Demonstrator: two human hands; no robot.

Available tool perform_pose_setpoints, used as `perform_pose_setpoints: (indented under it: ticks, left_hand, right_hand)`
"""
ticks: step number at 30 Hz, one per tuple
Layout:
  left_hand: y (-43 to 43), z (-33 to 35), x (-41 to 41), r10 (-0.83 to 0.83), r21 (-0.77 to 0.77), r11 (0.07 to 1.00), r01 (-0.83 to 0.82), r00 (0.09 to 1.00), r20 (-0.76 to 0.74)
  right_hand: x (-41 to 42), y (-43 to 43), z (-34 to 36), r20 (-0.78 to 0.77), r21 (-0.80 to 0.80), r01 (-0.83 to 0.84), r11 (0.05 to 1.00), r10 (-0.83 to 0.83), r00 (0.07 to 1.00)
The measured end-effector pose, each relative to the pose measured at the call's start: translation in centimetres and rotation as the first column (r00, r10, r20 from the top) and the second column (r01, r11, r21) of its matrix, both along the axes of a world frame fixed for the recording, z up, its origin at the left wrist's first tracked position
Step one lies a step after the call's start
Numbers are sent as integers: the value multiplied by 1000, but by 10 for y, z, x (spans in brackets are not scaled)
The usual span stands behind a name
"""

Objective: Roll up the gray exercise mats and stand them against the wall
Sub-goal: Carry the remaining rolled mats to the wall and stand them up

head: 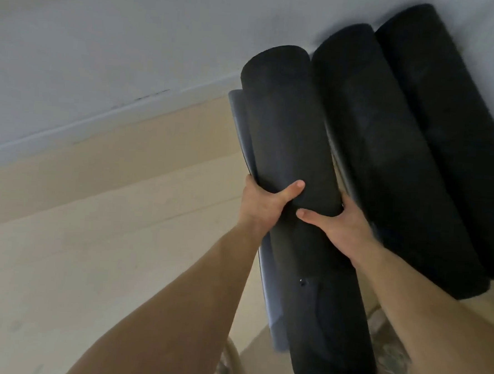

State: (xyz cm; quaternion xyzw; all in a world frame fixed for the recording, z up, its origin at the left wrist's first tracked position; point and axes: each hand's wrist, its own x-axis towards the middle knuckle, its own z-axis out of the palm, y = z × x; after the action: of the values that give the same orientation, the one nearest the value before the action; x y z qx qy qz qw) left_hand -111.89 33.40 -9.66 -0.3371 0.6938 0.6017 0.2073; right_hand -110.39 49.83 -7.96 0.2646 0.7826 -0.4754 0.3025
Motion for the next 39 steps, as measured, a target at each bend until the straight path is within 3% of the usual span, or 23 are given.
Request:
perform_pose_setpoints:
  ticks: [7,13,15,17,19,22,24,26,28,32,39]
  left_hand:
    - [41,-85,-51,70,63,996,-70,998,1]
    - [76,-90,-63,96,101,990,-98,995,24]
    - [80,-86,-67,42,78,996,-45,999,35]
    - [75,-77,-71,-117,2,993,117,990,80]
    - [66,-57,-67,-357,-142,916,376,924,139]
    - [45,-11,-41,-630,-384,632,673,735,251]
    - [18,28,-16,-689,-437,495,751,646,330]
    - [-15,68,11,-688,-441,449,777,615,385]
    - [-52,111,37,-655,-453,451,769,630,417]
    - [-122,190,92,-529,-524,530,667,743,410]
    - [-206,286,221,-218,-591,720,363,927,304]
  right_hand:
    - [-52,21,-65,-76,311,-169,935,201,977]
    - [-54,32,-55,-142,575,-268,773,417,898]
    - [-62,35,-51,-102,585,-323,744,463,881]
    - [-65,35,-45,-61,578,-371,727,492,868]
    - [-62,38,-30,-24,584,-401,706,509,860]
    - [-49,36,12,17,587,-426,688,516,856]
    - [-37,26,48,43,592,-450,668,531,846]
    - [-22,9,86,67,598,-485,638,564,823]
    - [-9,-17,127,82,597,-525,606,606,792]
    - [19,-84,199,65,559,-624,547,721,690]
    - [113,-202,286,25,558,-771,308,922,386]
